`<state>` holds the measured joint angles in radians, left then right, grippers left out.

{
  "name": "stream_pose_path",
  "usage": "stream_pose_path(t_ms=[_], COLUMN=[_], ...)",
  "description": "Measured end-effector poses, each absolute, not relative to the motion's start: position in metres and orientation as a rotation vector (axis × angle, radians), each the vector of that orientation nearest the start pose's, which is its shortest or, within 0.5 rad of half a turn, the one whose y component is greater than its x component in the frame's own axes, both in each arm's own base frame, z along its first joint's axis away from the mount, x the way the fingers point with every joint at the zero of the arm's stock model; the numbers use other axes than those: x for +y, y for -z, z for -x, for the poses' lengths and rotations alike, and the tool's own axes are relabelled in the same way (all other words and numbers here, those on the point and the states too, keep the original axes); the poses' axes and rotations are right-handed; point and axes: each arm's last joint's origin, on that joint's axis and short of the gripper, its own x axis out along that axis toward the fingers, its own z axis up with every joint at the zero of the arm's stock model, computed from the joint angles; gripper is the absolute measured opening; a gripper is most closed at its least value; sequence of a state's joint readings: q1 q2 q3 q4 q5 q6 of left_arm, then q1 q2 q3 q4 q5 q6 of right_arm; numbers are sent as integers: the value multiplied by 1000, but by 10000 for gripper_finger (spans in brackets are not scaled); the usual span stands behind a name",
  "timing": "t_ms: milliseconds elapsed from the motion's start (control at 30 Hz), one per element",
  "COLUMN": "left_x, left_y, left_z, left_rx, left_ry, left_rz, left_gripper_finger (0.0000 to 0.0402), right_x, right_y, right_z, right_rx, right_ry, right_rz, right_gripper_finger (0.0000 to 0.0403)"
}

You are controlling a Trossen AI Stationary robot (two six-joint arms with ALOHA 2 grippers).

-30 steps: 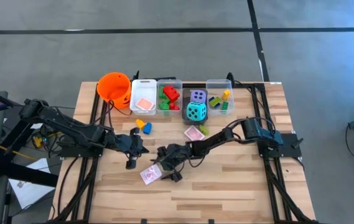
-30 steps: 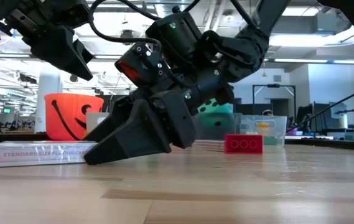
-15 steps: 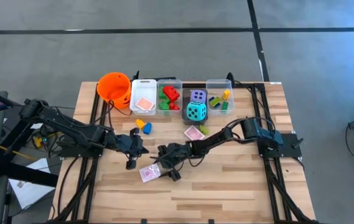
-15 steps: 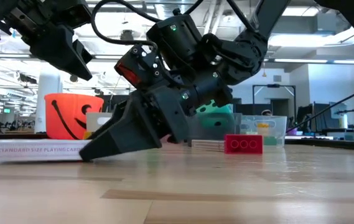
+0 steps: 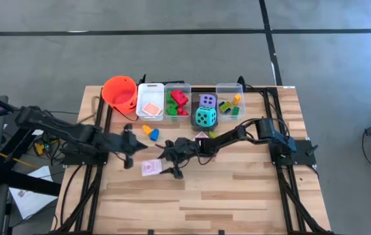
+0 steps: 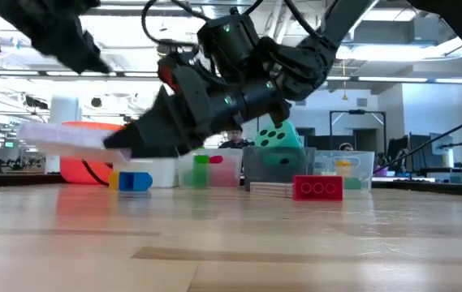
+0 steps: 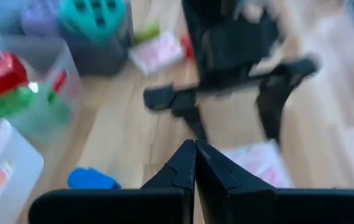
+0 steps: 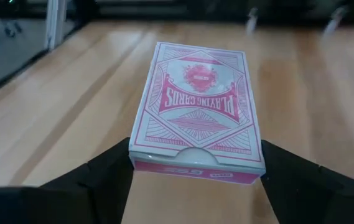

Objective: Pick & Place Toys
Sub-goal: Put the pink playing card box into the white bin

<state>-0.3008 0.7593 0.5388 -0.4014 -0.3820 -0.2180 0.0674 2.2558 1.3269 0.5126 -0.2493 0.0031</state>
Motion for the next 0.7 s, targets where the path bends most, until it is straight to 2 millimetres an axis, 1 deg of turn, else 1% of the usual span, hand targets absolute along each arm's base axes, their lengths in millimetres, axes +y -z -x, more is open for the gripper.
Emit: stream_pose_path(t_ms=[100,200,367,467,533,633,700], left_x=[-31,-25,-15,-10,-9,-8,-8], left_y=[-252,-263,-273,-276,-277,-278,-277], left_z=[-137,-120,-96,-88,-85,-84,-85], left_rx=[453,355,246,208,192,190,194], left_ry=[-132,-152,-247,-299,-330,-350,-351], left_rz=[48,77,52,20,-2,-20,-22], left_gripper_finger=[1,1,1,1,1,1,1], right_x=[33,24,0,-21,-38,-70,-89], right_y=[-125,-144,-172,-189,-196,-203,-209], right_z=[-469,-470,-467,-464,-462,-462,-463], right_rx=[388,341,265,205,191,185,192], right_ry=[-244,-144,120,306,400,495,515], right_rz=[-40,-29,-2,7,-2,-52,-88], right_gripper_finger=[295,295,295,295,295,295,295])
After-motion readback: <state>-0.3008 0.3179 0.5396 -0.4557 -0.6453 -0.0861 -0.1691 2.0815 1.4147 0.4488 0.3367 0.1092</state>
